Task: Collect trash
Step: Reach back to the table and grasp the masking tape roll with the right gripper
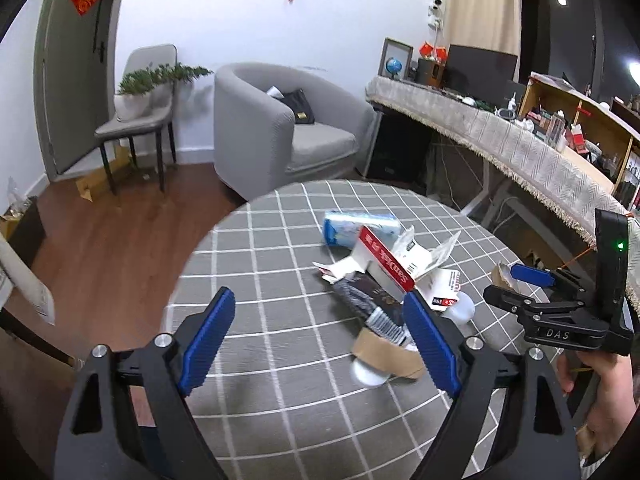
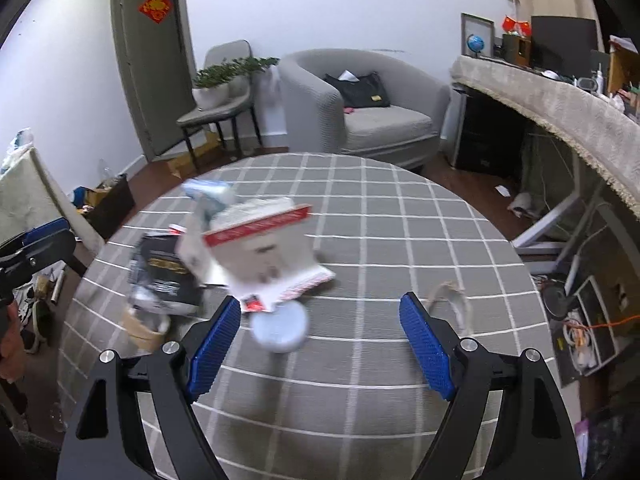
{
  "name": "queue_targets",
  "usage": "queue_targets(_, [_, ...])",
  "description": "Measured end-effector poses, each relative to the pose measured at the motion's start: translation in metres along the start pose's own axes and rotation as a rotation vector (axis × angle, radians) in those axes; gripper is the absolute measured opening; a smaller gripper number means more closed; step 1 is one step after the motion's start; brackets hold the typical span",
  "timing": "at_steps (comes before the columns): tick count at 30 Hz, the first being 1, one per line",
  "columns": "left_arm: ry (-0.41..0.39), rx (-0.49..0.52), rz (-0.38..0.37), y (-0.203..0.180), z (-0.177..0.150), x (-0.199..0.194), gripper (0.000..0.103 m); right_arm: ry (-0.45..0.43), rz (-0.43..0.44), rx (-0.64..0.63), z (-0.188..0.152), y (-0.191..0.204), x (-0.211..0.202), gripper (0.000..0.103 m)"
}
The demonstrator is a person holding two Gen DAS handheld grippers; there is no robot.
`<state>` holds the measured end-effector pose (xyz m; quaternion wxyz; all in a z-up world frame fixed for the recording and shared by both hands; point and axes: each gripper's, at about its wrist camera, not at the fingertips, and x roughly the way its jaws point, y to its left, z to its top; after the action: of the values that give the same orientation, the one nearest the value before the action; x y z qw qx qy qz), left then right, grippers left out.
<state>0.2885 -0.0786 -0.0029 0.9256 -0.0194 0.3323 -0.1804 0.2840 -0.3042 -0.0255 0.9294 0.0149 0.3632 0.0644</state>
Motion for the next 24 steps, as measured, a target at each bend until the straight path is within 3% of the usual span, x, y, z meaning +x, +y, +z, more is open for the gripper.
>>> queue_targets(11, [0.074,-0.036,0.0,-0.01,-0.005,0.032,0.08,0.03,-0.058,0.052,-0.007,-0.036,0.007,0.083])
queue_targets(18, [0.09,-0.053,-0.004,-0.012,-0.007,0.04,0.078,0.111,-0.08,0.119,-0.011,-0.057,0.023,0.083])
queue_targets(19, [0.092,-0.048,-0.007,-0.013,-0.007,0.041,0.078,0.12,-0.076,0.126,-0.011,-0.059,0.025,0.078])
queue_targets(20, [0.094,-0.044,-0.008,-0.015,-0.007,0.042,0.078,0.116,-0.084,0.126,-0.01,-0.06,0.025,0.066])
queue_targets(24, [0.096,-0.043,-0.012,-0.017,-0.007,0.044,0.077,0.119,-0.118,0.097,-0.008,-0.059,0.026,0.053])
